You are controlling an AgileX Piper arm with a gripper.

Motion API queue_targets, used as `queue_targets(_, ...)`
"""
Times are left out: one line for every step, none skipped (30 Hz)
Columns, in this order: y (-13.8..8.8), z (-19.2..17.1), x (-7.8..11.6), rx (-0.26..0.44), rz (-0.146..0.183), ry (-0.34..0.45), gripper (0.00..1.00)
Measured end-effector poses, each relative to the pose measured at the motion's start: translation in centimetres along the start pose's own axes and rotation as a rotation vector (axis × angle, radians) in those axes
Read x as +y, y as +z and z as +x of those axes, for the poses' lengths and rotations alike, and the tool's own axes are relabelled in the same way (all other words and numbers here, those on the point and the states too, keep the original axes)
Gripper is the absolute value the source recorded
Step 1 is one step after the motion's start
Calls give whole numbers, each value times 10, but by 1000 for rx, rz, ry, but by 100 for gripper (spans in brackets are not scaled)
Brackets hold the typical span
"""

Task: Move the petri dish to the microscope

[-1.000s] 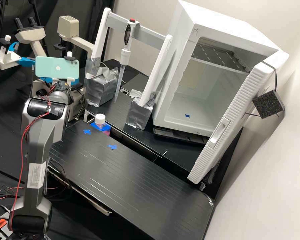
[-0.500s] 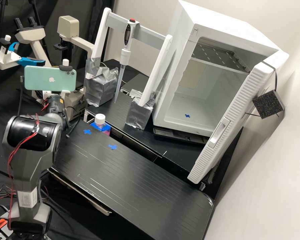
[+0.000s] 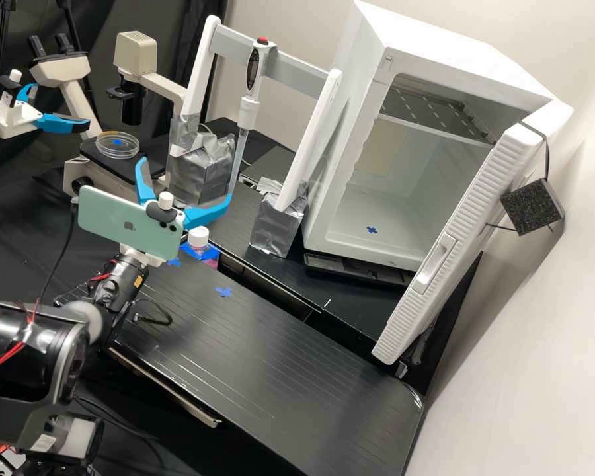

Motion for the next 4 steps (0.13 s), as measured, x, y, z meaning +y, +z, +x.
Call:
queue_targets(4, -3, 2, -18, -9, 8, 100)
queue_targets(7, -4, 3, -32, -13, 14, 100)
queue_targets(10, -6, 5, -47, -14, 21, 100)
queue_targets(13, -7, 5, -59, -14, 26, 100)
